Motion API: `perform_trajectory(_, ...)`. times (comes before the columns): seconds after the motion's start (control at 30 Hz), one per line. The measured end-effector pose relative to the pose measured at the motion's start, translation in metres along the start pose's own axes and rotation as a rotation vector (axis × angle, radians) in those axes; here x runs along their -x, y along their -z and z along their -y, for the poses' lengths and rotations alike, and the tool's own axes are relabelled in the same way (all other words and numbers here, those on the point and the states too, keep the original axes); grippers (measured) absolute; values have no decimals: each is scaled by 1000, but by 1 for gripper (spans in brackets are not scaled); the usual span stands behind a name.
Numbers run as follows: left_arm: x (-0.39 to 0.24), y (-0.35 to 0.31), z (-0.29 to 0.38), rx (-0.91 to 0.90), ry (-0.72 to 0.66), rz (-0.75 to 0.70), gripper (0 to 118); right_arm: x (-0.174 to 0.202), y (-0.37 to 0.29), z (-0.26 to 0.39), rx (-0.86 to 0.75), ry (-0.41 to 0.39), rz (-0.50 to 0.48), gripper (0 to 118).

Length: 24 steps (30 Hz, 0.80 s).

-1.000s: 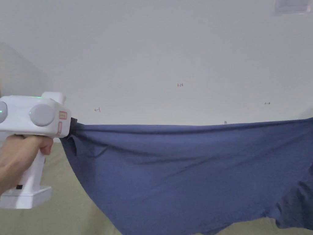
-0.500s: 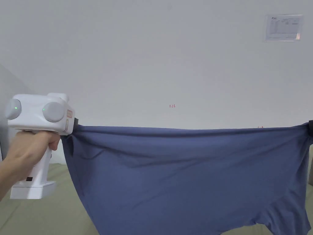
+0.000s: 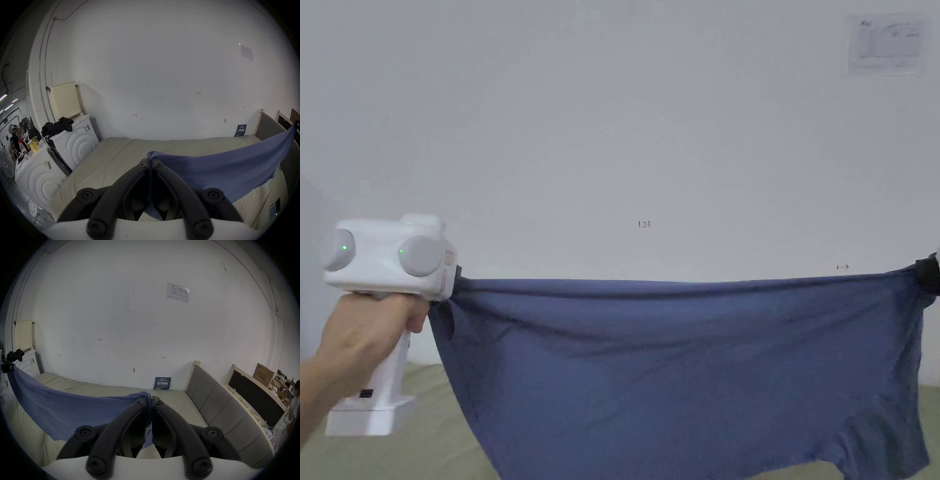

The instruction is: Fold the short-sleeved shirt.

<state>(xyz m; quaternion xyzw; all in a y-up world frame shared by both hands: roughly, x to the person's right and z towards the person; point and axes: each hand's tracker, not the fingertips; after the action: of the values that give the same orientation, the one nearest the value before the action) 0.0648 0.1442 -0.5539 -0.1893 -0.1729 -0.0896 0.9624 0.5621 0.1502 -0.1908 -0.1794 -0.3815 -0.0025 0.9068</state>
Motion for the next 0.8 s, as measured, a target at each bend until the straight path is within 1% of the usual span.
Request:
perform_trajectory(0.07, -2, 22, 11, -12, -14, -14, 0, 6, 14, 12, 13, 19, -1, 6)
perform_trajectory(0.13, -7, 38, 28, 1, -13, -20, 0, 14, 27, 30, 26, 8, 5, 6)
perform_trajectory(0.17, -9, 45, 40, 29, -24, -10, 0, 17, 32, 41, 34, 6, 7, 6)
perform_trajectory(0.27, -12, 65, 83, 112, 8, -2, 0, 21, 47, 81, 106, 13, -5, 6)
perform_trajectory(0.33, -12, 69, 116, 147, 6, 7, 0, 23, 46, 114, 125, 5, -12, 6)
perform_trajectory(0.37, -11, 70, 134, 196, 16, 22, 0, 25, 43, 132, 143, 4, -17, 6)
perform_trajectory(0.43, -5, 69, 170, 223, 22, 29, 0, 28, 32, 168, 203, 13, -42, 6)
perform_trajectory(0.47, -1, 66, 189, 251, 9, 47, 0, 27, 25, 187, 235, -16, -62, 6)
perform_trajectory(0.5, 3, 60, 208, 286, 17, 53, 0, 27, 14, 208, 218, -1, -53, 6)
perform_trajectory(0.53, 7, 54, 224, 296, 13, 61, 0, 28, 7, 223, 277, -16, -64, 6)
perform_trajectory(0.57, 13, 48, 241, 323, 20, 63, 0, 28, -2, 240, 293, -35, -82, 6)
perform_trajectory(0.6, 19, 38, 257, 341, 22, 82, 0, 27, -14, 256, 314, -47, -71, 6)
perform_trajectory(0.63, 23, 29, 271, 355, 27, 87, 0, 26, -24, 269, 327, -46, -93, 6)
perform_trajectory(0.7, 35, 9, 300, 382, 22, 100, 0, 26, -47, 297, 362, -41, -104, 6)
perform_trajectory(0.73, 40, 0, 312, 396, 24, 102, 0, 25, -60, 309, 359, -29, -100, 6)
perform_trajectory(0.77, 43, -11, 324, 407, 22, 103, 0, 23, -73, 321, 385, -10, -122, 6)
perform_trajectory(0.8, 47, -22, 336, 416, 21, 105, 0, 22, -86, 334, 381, 11, -115, 6)
